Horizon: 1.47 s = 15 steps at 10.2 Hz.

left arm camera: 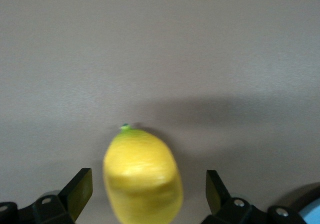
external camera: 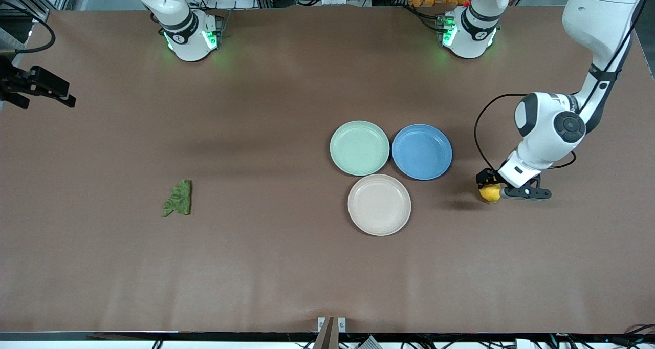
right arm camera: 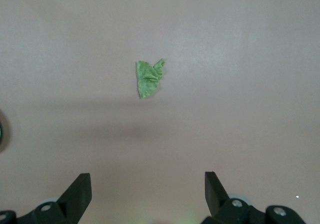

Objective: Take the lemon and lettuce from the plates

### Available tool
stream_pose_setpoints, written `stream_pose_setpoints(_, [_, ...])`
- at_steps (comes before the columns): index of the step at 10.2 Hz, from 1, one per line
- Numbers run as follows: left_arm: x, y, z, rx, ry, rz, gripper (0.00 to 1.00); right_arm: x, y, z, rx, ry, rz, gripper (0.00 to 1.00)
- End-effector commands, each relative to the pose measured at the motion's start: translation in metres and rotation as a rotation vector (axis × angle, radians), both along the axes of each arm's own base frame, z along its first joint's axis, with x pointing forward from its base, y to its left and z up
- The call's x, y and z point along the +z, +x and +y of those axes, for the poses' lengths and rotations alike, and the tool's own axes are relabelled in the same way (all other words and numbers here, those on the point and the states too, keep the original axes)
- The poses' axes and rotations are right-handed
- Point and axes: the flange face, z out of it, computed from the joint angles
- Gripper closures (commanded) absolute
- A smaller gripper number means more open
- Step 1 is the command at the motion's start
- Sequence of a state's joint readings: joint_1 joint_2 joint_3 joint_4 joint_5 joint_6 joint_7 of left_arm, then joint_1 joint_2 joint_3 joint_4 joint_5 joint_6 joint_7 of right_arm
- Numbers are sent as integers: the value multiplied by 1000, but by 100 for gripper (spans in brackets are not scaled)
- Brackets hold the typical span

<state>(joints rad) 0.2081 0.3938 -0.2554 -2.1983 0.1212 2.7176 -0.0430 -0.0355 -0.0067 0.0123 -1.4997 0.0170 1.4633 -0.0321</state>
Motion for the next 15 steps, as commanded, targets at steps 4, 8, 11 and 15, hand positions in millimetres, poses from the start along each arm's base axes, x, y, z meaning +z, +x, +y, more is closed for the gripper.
stream_pose_setpoints(4, [35, -46, -43, 26, 29, 1, 0, -8, -3, 23, 54, -30, -13, 0])
stream_pose_setpoints(8, [58, -56, -47, -1, 74, 84, 0, -6, -4, 23, 54, -28, -8, 0])
stream_pose_setpoints(11, [79, -63, -39, 11, 104, 113, 0, -6, -6, 20, 16, 3, -3, 0])
stream_pose_setpoints(15, [107, -76, -32, 52, 134, 162, 0, -4, -10, 22, -31, 4, 13, 0])
